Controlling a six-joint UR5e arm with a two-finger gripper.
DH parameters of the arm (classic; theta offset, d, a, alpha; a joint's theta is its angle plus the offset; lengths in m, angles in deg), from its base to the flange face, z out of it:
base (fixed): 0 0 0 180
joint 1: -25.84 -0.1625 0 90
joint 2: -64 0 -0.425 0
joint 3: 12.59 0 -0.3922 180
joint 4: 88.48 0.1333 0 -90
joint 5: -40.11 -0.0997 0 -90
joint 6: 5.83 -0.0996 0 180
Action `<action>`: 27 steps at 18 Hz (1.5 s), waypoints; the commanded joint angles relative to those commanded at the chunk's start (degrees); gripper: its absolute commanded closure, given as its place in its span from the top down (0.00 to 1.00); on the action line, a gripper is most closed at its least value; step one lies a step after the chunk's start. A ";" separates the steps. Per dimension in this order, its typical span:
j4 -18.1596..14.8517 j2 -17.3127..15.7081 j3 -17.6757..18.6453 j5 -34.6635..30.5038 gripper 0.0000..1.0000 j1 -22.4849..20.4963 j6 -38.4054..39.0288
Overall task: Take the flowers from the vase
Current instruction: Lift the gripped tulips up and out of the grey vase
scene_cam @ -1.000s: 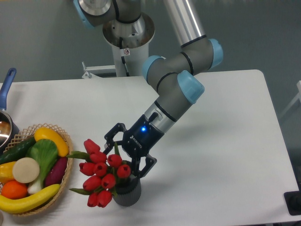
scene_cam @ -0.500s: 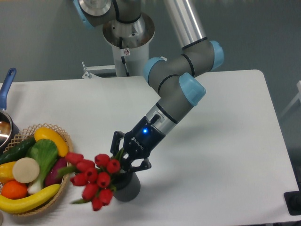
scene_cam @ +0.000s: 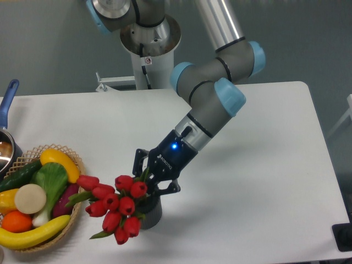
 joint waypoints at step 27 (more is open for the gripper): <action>0.00 -3.52 -11.26 2.15 0.00 -10.28 11.63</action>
